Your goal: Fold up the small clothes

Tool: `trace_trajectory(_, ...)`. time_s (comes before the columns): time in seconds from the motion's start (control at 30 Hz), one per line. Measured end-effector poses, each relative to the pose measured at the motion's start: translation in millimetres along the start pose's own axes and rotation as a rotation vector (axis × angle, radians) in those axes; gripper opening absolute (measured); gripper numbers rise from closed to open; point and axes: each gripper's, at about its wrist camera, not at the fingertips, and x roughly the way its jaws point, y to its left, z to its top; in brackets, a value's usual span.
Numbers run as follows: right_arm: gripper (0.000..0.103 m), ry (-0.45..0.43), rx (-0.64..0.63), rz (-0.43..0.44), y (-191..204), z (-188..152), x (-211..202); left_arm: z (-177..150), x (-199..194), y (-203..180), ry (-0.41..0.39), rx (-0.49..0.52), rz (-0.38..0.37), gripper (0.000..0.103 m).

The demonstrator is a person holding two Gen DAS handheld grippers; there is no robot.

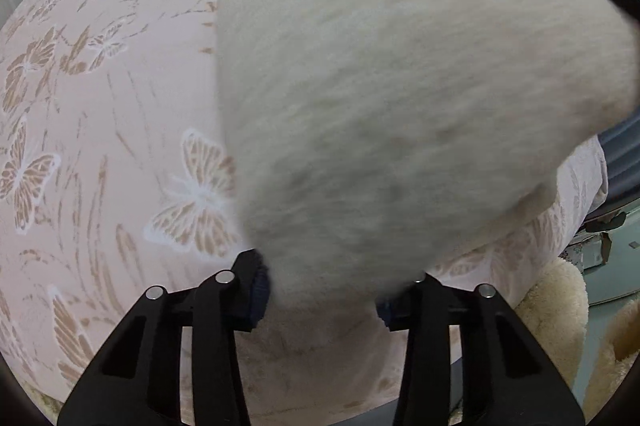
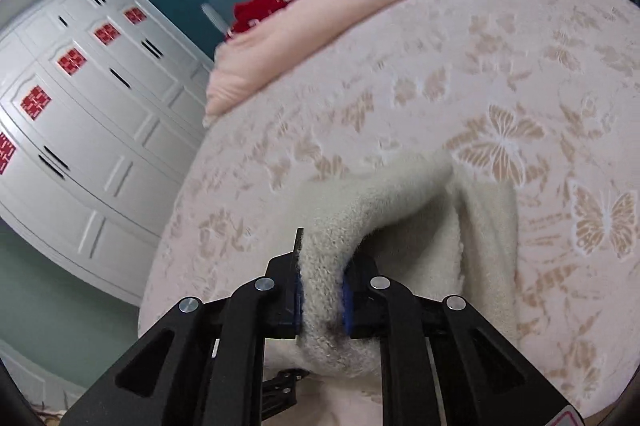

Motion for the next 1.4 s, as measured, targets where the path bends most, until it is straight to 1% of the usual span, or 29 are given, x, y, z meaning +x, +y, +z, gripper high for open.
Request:
trace_trajectory(0.03, 0.013, -0.018, -0.009, -0.059, -4, -3, -5, 0, 1, -1, 0.005, 0.0, -0.007, 0.033)
trace_trajectory(0.07, 0.014, 0.003, -0.015, -0.145, -16, -10, 0, 0, 1, -3, 0.005, 0.004, -0.001, 0.033)
trace_trajectory(0.1, 0.015, 0.07, -0.012, -0.219, -36, -20, 18, 0, 2, -6, 0.004, 0.013, 0.011, 0.033)
trace_trajectory(0.17, 0.015, 0.217, 0.082, -0.274, -85, -45, 59, 0, 5, -12, 0.005, 0.031, 0.028, 0.033)
trace_trajectory(0.2, 0.015, 0.239, 0.15, -0.236, -102, -56, 67, -1, 5, -13, 0.003, 0.029, 0.029, 0.033)
trace_trajectory(0.23, 0.015, 0.206, 0.182, -0.206, -107, -58, 63, -1, 5, -14, 0.005, 0.027, 0.031, 0.034)
trace_trajectory(0.3, 0.025, 0.156, 0.202, -0.18, -103, -51, 48, -2, 2, -14, 0.006, 0.023, 0.031, 0.036)
trace_trajectory(0.33, 0.026, 0.136, 0.206, -0.178, -99, -46, 41, -3, 1, -13, 0.01, 0.024, 0.034, 0.038)
trace_trajectory(0.4, 0.035, 0.109, 0.18, -0.186, -90, -33, 33, -7, -2, -12, 0.019, 0.026, 0.039, 0.039)
trace_trajectory(0.43, 0.036, 0.101, 0.159, -0.189, -86, -25, 32, -7, -5, -13, 0.019, 0.027, 0.034, 0.039)
trace_trajectory(0.5, 0.046, 0.075, 0.131, -0.202, -81, -8, 35, -8, -21, -12, -0.016, 0.048, -0.01, 0.039)
trace_trajectory(0.57, 0.054, 0.104, 0.122, -0.194, -84, 4, 53, -11, -42, -19, -0.058, 0.071, -0.03, 0.04)
trace_trajectory(0.6, 0.054, 0.139, 0.123, -0.197, -87, 7, 67, -10, -52, -22, -0.081, 0.075, -0.043, 0.042)
trace_trajectory(0.63, 0.054, 0.175, 0.124, -0.21, -91, 7, 82, -10, -62, -24, -0.111, 0.07, -0.063, 0.051)
trace_trajectory(0.67, 0.048, 0.201, 0.126, -0.227, -93, 7, 96, -7, -71, -27, -0.146, 0.063, -0.085, 0.055)
trace_trajectory(0.7, 0.011, 0.222, 0.118, -0.238, -93, 9, 108, -2, -78, -29, -0.171, 0.056, -0.098, 0.062)
trace_trajectory(0.73, 0.012, 0.217, 0.103, -0.243, -89, 12, 110, 3, -82, -32, -0.184, 0.051, -0.108, 0.064)
trace_trajectory(0.77, 0.011, 0.177, 0.094, -0.228, -81, 18, 102, 12, -82, -38, -0.19, 0.055, -0.117, 0.064)
trace_trajectory(0.83, 0.01, 0.046, 0.036, -0.169, -58, 31, 68, 24, -77, -42, -0.192, 0.055, -0.111, 0.064)
trace_trajectory(0.9, 0.009, -0.032, -0.019, -0.2, -46, 35, 43, 37, -60, -40, -0.161, 0.05, -0.083, 0.064)
trace_trajectory(0.93, 0.009, -0.04, -0.025, -0.225, -52, 34, 40, 39, -50, -39, -0.144, 0.047, -0.06, 0.064)
trace_trajectory(0.97, 0.009, -0.007, -0.021, -0.268, -64, 30, 48, 42, -43, -38, -0.136, 0.044, -0.043, 0.064)
trace_trajectory(1.03, 0.011, 0.15, -0.01, -0.407, -103, 10, 85, 39, -32, -40, -0.131, 0.058, -0.02, 0.067)
trace_trajectory(1.07, 0.013, 0.219, -0.005, -0.438, -116, -2, 100, 37, -30, -43, -0.136, 0.073, -0.012, 0.068)
trace_trajectory(1.17, 0.022, 0.135, 0.003, -0.401, -104, -3, 71, 29, -34, -45, -0.148, 0.104, 0.015, 0.07)
trace_trajectory(1.27, 0.024, 0.022, -0.011, -0.329, -71, -6, 18, 24, -45, -32, -0.137, 0.051, -0.035, 0.07)
trace_trajectory(1.33, 0.024, 0.022, -0.017, -0.264, -55, -17, -3, 23, -52, -18, -0.134, -0.028, -0.08, 0.07)
trace_trajectory(1.37, 0.022, 0.051, -0.02, -0.23, -50, -26, -4, 22, -55, -12, -0.139, -0.068, -0.095, 0.07)
trace_trajectory(1.4, 0.016, 0.106, -0.029, -0.229, -48, -37, 2, 22, -57, -7, -0.148, -0.104, -0.097, 0.07)
